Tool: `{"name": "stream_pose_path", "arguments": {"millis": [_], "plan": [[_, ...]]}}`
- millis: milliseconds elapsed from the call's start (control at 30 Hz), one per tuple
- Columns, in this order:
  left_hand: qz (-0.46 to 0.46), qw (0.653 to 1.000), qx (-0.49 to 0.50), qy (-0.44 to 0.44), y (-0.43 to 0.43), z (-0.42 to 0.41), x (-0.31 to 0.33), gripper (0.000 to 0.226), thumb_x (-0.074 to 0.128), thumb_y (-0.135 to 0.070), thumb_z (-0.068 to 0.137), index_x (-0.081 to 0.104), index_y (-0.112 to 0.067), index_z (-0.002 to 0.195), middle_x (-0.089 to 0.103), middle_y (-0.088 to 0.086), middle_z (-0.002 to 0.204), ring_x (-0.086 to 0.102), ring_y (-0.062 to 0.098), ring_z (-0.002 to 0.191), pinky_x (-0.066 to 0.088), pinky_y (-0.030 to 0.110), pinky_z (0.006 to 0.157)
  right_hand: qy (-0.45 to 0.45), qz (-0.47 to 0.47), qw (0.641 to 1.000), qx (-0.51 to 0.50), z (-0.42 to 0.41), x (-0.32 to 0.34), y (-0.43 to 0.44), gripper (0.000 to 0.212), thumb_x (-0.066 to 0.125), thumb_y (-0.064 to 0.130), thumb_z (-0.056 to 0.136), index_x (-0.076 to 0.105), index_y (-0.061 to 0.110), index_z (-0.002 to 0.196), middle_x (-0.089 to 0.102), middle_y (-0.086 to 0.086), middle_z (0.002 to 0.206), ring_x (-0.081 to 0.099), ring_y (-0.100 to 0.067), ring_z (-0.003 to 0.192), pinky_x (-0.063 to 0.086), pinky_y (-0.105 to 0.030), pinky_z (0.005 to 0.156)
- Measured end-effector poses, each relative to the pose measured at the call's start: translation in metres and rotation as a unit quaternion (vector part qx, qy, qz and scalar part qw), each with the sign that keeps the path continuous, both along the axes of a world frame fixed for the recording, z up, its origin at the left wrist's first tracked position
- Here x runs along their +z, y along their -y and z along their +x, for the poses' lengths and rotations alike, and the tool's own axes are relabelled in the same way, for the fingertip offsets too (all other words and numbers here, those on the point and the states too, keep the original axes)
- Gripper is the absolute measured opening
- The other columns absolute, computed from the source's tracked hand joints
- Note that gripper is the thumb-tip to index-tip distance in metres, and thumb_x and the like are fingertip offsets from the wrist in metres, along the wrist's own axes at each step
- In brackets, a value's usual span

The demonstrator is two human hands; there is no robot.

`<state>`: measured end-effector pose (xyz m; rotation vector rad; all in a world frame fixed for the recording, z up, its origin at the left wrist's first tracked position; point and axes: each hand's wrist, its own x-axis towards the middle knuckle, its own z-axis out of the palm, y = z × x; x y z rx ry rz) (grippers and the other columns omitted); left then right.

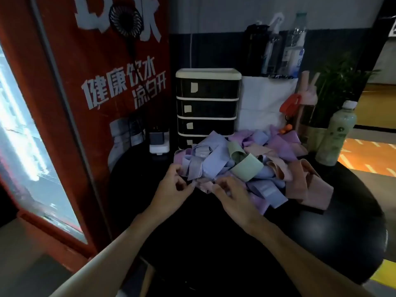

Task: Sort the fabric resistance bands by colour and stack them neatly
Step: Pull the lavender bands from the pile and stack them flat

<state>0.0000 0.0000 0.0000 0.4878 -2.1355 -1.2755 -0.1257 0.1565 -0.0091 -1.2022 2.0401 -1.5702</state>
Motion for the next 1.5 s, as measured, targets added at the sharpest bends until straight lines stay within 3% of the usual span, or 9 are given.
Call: {"name": "stream_pose_path", "arguments": {"millis": [100,200,400,600,767,933,1200,1400,1500], "plan": [[-0.025,1.0,-0.013,0.005,0.007,-0.011,-0.005,0.044,0.072,-0.021,0.089,0.05,-0.054,0.108,0.061,0.02,0.071,0.058,0.023,0.063,0.045,0.028,0.065,-0.003,-0.008,1.0,-0.008,-0.005,-0.001,0.004,0.026,0.054,0.057,0.082,0.061,0.033,0.088,0.064,0.008,0.086,0.062,-0.011,0.086,0.049,-0.037,0.081],[-0.041,0.999,0.02,0.007,0.004,-0.015,-0.005,0.031,0.071,-0.015,0.091,0.063,-0.036,0.112,0.06,0.019,0.069,0.052,0.015,0.052,0.045,0.033,0.059,-0.005,-0.002,1.0,-0.015,-0.003,0.0,0.004,0.04,0.05,0.065,0.074,0.061,0.03,0.088,0.065,0.004,0.087,0.062,-0.016,0.09,0.05,-0.041,0.083],[-0.036,0.997,0.055,-0.028,-0.009,-0.007,0.002,0.021,0.06,-0.009,0.097,0.067,-0.029,0.097,0.071,0.007,0.088,0.059,0.031,0.043,0.047,0.03,0.041,0.0,-0.018,1.0,-0.022,0.002,0.006,0.001,0.013,0.059,0.031,0.093,0.061,0.029,0.08,0.064,0.01,0.078,0.06,-0.01,0.083,0.048,-0.038,0.082],[-0.014,0.993,0.072,-0.092,-0.026,0.005,0.025,0.016,0.061,-0.016,0.098,0.066,-0.029,0.107,0.07,0.0,0.085,0.07,0.015,0.062,0.059,0.028,0.057,0.019,0.004,1.0,-0.011,0.009,0.015,-0.007,0.031,0.053,0.059,0.075,0.061,0.029,0.078,0.064,0.017,0.075,0.06,-0.008,0.08,0.048,-0.034,0.079],[-0.146,0.976,0.105,-0.124,-0.021,0.002,0.059,0.003,0.064,-0.013,0.096,0.067,-0.013,0.097,0.067,-0.002,0.083,0.066,0.007,0.07,0.056,0.022,0.064,0.056,0.036,0.998,0.003,0.005,0.025,-0.006,0.014,0.05,0.017,0.1,0.062,0.014,0.093,0.065,0.004,0.084,0.06,-0.011,0.082,0.044,-0.025,0.076],[-0.283,0.95,0.083,-0.108,-0.008,0.002,0.094,0.007,0.057,-0.006,0.098,0.063,-0.006,0.102,0.063,0.004,0.098,0.056,0.011,0.086,0.044,0.024,0.08,-0.031,-0.026,0.998,-0.046,0.001,0.068,0.001,0.013,0.05,0.011,0.099,0.058,0.007,0.09,0.057,0.001,0.078,0.054,-0.009,0.071,0.04,-0.01,0.059],[-0.326,0.933,0.016,-0.151,-0.016,0.009,0.151,0.017,0.051,0.006,0.097,0.057,-0.001,0.111,0.048,-0.019,0.084,0.049,-0.017,0.07,0.033,0.001,0.068,0.025,-0.098,0.995,0.0,0.002,0.142,0.018,0.035,0.051,0.017,0.1,0.048,0.017,0.135,0.065,0.003,0.114,0.06,-0.003,0.1,0.047,-0.017,0.085],[-0.32,0.93,-0.039,-0.179,-0.02,0.01,0.176,0.02,0.05,0.0,0.095,0.053,-0.009,0.112,0.055,-0.011,0.095,0.051,0.009,0.072,0.045,0.027,0.067,0.043,-0.115,0.991,0.052,0.008,0.162,0.015,0.039,0.053,0.015,0.099,0.048,0.013,0.138,0.065,0.004,0.119,0.062,-0.008,0.108,0.052,-0.017,0.083],[-0.31,0.929,-0.057,-0.192,-0.022,0.009,0.183,0.019,0.05,-0.001,0.095,0.054,-0.01,0.112,0.055,-0.004,0.093,0.052,0.025,0.072,0.046,0.039,0.066,0.048,-0.131,0.989,0.057,0.013,0.167,0.014,0.025,0.055,0.009,0.098,0.058,0.007,0.122,0.069,-0.004,0.108,0.067,-0.001,0.086,0.052,-0.013,0.07]]}}
